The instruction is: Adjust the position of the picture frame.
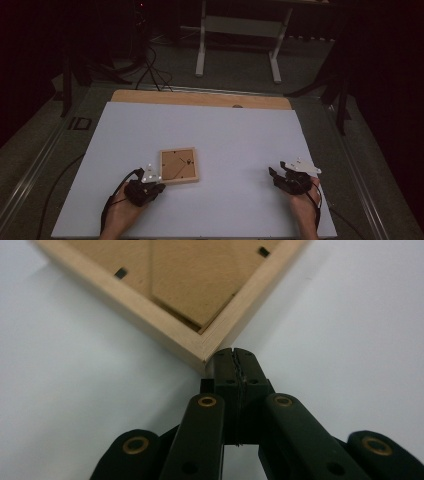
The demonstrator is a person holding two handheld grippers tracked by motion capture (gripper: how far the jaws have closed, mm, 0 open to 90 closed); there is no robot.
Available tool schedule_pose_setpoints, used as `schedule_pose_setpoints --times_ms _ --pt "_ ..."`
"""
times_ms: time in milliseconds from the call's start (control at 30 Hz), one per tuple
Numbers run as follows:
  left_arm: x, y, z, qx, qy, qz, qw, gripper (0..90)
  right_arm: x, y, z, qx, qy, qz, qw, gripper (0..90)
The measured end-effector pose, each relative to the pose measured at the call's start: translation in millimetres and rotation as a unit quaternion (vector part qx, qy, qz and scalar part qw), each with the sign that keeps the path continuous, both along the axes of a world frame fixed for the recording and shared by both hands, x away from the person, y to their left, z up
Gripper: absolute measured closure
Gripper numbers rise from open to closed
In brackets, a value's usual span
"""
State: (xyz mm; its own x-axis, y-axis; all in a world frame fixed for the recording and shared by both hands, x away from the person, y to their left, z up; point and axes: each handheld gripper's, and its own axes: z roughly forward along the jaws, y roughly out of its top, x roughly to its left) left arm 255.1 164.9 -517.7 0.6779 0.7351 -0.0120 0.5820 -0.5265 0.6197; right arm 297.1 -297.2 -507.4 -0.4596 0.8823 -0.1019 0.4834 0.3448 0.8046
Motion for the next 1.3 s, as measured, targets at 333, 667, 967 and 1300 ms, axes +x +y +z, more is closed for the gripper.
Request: schedule_pose_setpoints --times_ms 333,667,967,1300 --pt "11.2 8.2 -3.6 -0.006 0.005 0.030 0.9995 89.6 0.1 0.2 -0.3 -0.001 0.001 0.001 1.0000 48.0" --pt "4.7 14.5 2.3 -0.045 -0.007 0.011 0.9989 79.7 0.4 0.0 -0.5 -0.001 0.001 0.001 1.0000 48.0" --pt "-2.4 7.9 10.3 -0.093 -0.037 -0.025 0.9947 70.0 0.2 0.9 -0.2 -0.001 0.000 0.001 1.0000 47.7" --pt "0.7 13.6 14.3 -0.121 -0.043 -0.019 0.9916 64.7 0.3 2.4 -0.5 -0.004 -0.001 0.004 1.0000 47.6"
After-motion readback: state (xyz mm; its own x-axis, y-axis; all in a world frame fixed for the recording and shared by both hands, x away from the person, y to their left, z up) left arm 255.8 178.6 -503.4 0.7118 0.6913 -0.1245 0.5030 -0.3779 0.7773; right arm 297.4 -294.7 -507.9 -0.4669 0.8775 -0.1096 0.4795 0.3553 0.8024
